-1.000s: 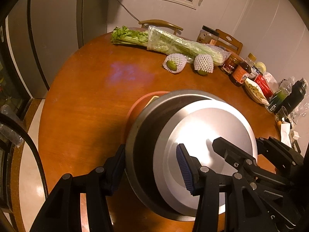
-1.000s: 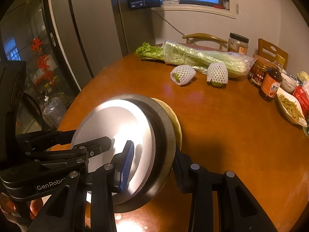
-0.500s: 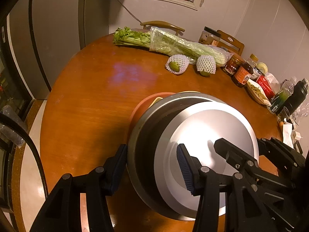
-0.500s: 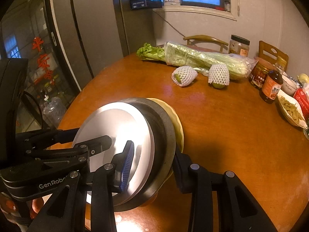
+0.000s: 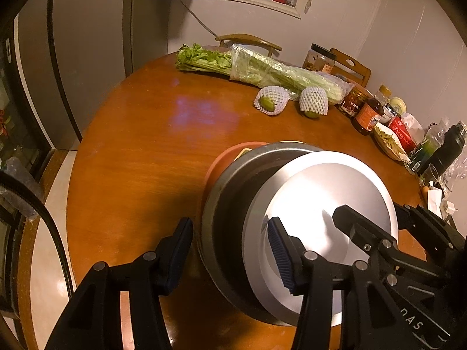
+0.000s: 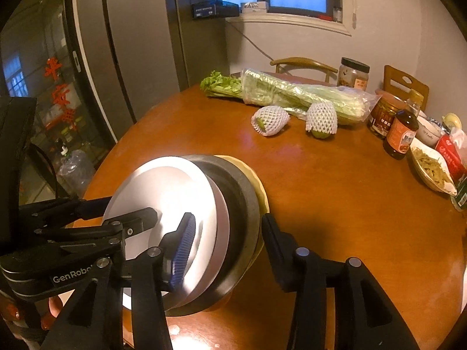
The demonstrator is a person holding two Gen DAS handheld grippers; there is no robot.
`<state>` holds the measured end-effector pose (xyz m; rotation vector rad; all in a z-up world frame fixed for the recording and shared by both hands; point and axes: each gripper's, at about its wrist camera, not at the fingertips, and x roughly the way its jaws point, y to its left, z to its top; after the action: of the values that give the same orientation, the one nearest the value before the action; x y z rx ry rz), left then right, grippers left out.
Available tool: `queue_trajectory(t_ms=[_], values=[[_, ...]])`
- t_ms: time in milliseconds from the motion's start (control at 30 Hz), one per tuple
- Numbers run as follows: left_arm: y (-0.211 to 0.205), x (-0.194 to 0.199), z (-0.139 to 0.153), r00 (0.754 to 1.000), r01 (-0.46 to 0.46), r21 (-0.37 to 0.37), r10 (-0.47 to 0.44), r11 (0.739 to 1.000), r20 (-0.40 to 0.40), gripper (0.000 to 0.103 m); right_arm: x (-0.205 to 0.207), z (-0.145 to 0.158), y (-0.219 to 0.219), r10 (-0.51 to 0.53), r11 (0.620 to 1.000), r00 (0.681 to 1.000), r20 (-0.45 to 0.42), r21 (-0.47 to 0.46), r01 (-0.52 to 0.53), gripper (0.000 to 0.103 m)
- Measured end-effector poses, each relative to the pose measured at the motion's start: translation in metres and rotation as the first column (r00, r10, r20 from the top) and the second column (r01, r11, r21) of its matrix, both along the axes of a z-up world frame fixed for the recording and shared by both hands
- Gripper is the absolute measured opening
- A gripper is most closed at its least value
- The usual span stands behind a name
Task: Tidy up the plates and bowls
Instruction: 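Lower the steel bowl with both grippers onto the plate stack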
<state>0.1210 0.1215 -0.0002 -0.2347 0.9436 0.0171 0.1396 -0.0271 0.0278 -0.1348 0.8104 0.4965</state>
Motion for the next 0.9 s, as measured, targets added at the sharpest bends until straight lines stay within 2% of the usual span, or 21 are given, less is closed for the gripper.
queue_trajectory(t_ms=[267,400,733,900], values=[[0.003,-0.008,0.009,1.0,-0.007,0.008,0.007,1.0,0.029,0.056,-0.002,0.0,-0.002,-0.021,1.0,1.0,0.015,-0.018,0.021,0.059],[0.005,-0.011,0.011,0.999,-0.008,0.004,0.008,1.0,0.034,0.056,-0.003,0.004,-0.007,-0.032,0.999,0.999,0.024,0.007,0.032,0.063],[0.011,-0.02,0.011,0.999,-0.012,-0.045,0.014,0.999,0.044,0.06,-0.005,0.004,-0.02,-0.061,0.997,0.998,0.015,0.037,0.061,0.067],[0.008,-0.014,0.002,1.0,0.008,-0.082,-0.007,0.997,0.017,0.062,-0.004,0.001,-0.027,-0.078,0.994,0.997,-0.018,0.079,0.08,0.07]])
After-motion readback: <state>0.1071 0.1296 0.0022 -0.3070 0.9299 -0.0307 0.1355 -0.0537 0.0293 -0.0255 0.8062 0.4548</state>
